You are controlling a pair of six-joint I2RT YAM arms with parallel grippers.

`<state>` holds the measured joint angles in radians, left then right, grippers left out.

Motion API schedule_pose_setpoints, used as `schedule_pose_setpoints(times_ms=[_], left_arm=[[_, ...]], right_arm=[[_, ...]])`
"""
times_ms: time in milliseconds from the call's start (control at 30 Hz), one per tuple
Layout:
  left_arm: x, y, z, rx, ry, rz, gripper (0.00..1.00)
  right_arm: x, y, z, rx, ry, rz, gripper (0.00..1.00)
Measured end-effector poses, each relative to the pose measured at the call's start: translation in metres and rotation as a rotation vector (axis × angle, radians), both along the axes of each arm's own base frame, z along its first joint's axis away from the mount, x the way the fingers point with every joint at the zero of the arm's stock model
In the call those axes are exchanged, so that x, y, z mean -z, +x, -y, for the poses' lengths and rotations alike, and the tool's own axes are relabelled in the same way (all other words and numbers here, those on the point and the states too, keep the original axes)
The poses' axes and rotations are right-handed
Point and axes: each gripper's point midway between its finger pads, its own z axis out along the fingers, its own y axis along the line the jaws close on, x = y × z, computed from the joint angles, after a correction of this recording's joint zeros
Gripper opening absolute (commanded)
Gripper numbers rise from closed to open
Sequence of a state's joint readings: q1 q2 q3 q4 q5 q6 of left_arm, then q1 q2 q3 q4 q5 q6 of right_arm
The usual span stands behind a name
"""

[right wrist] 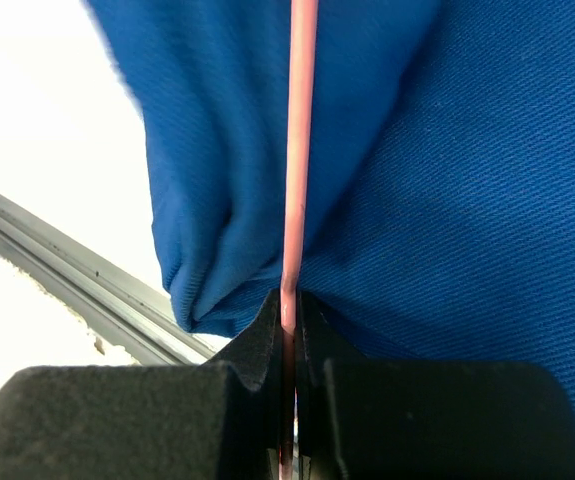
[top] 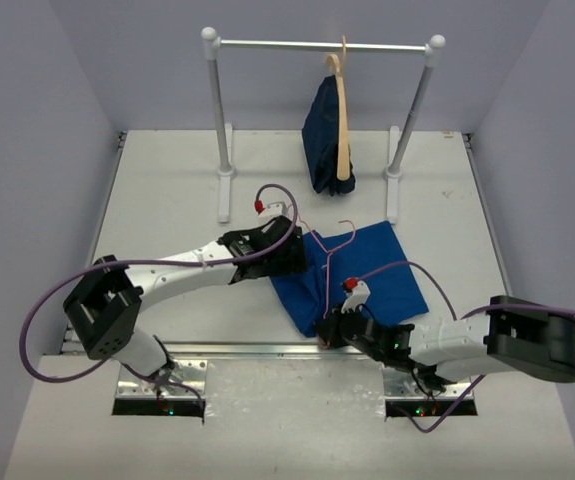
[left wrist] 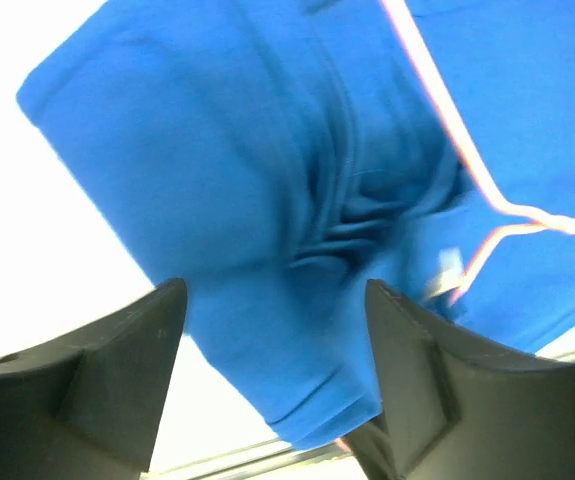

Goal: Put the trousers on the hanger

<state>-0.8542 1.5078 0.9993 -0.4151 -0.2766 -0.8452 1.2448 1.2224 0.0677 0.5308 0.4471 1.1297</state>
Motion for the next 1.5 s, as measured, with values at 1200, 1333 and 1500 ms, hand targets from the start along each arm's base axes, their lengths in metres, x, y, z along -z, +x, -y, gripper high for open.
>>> schedule_pose_setpoints(times_ms=[1200,1333,1500], left_arm=[[0.036,-0.002,0.032,0.073,-0.127,-0.108,0.16],[0.013,-0.018,-0.006,-0.018,-0.119,-0.061,0.51],[-0.025,-0.017,-0.027,-0.114,-0.173,0.027,0.69]], right_arm=[[0.003,-0.015,0.021,-0.239,-0.284,0.072,0.00],[0.004,-0.014,0.014,-0.269,-0.322,0.077,0.00],[0.002,-0.011,0.003,-0.288,-0.347,0.074,0.00]])
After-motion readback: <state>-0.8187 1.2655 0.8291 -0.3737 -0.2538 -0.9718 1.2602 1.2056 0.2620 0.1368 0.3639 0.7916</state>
